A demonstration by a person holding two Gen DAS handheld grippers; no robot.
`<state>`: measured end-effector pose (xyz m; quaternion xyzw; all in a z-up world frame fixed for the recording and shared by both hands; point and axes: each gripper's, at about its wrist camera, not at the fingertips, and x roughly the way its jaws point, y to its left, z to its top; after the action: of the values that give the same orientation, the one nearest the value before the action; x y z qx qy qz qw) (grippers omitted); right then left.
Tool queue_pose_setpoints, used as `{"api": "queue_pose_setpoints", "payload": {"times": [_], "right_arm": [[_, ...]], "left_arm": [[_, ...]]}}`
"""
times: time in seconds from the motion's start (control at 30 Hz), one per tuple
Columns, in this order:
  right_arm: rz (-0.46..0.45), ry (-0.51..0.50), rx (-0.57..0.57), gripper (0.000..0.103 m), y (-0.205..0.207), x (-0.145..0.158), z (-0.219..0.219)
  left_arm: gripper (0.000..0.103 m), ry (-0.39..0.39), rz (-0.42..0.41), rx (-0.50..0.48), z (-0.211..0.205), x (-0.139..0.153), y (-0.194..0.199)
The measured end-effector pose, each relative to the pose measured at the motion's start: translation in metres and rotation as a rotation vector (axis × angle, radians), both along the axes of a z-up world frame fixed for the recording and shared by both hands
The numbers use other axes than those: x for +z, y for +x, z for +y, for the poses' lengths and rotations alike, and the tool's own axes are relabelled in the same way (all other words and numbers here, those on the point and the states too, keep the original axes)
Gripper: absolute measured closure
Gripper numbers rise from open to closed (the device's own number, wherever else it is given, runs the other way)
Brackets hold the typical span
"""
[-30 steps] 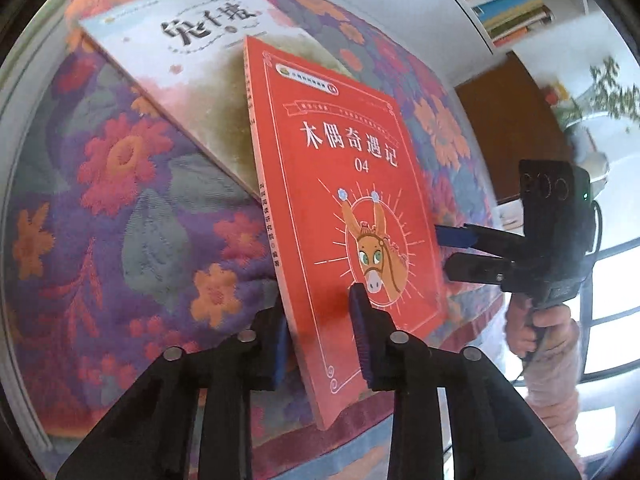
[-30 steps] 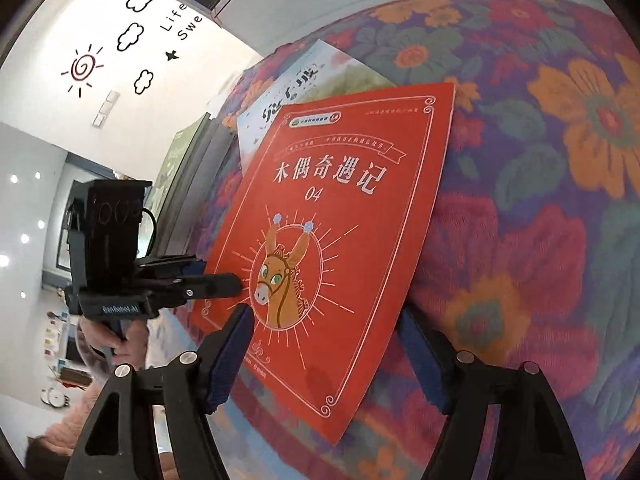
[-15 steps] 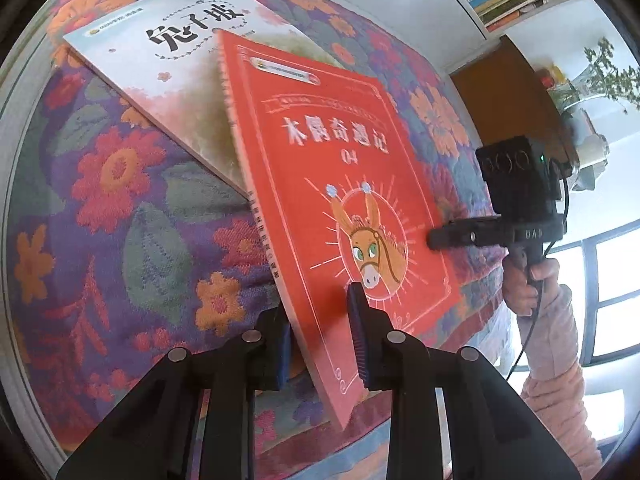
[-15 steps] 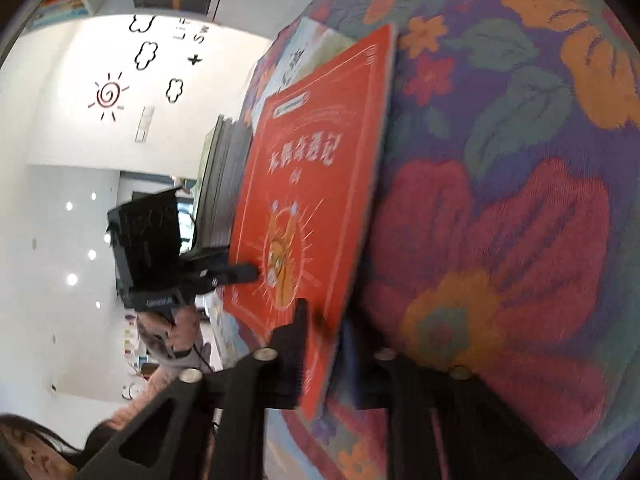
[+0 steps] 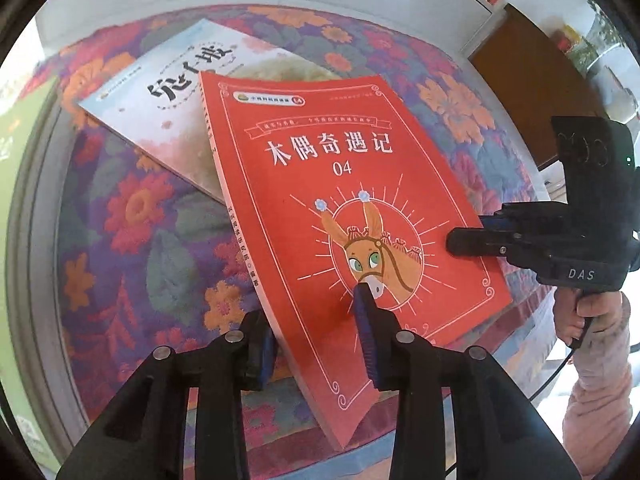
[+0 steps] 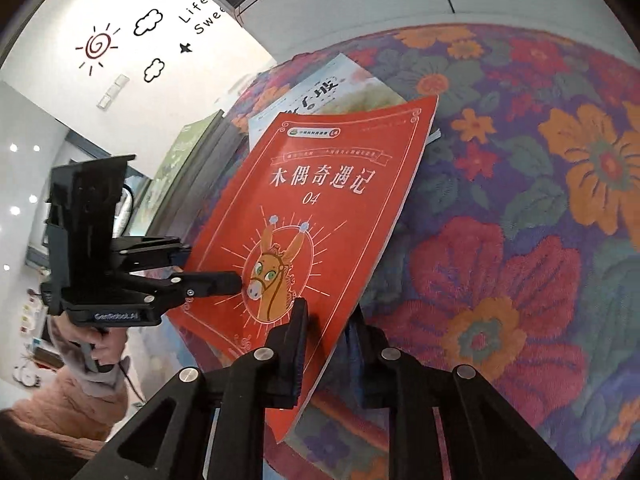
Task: Organize books
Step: 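Carry the upright red book toward the stack with both grippers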
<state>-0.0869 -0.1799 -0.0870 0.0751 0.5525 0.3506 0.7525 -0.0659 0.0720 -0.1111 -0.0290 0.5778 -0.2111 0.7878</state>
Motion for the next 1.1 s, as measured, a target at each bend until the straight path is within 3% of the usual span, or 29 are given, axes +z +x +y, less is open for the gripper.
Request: {"api": "queue_pose_setpoints", "payload": {"times": [0.17,0.47,1.1], "right_arm": [[-0.014,0.023,-0.017,0.084,-0.005,0.007,0.002],[-0.178,-0.023,0.047,0.083,-0.034,0.043,0.013],[-0.315,-0.039,0.049,0.083,-0.070,0.087,0.031]], "left_arm": [[0.070,-0.010,-0.038,-0.013,0.003,0.013,-0.005],[0.067,0.007,-0.110,-0.024,0.003,0.039,-0.015],[0.067,-0.006,-0.223,-0.032,0.015,0.083,-0.042]]}}
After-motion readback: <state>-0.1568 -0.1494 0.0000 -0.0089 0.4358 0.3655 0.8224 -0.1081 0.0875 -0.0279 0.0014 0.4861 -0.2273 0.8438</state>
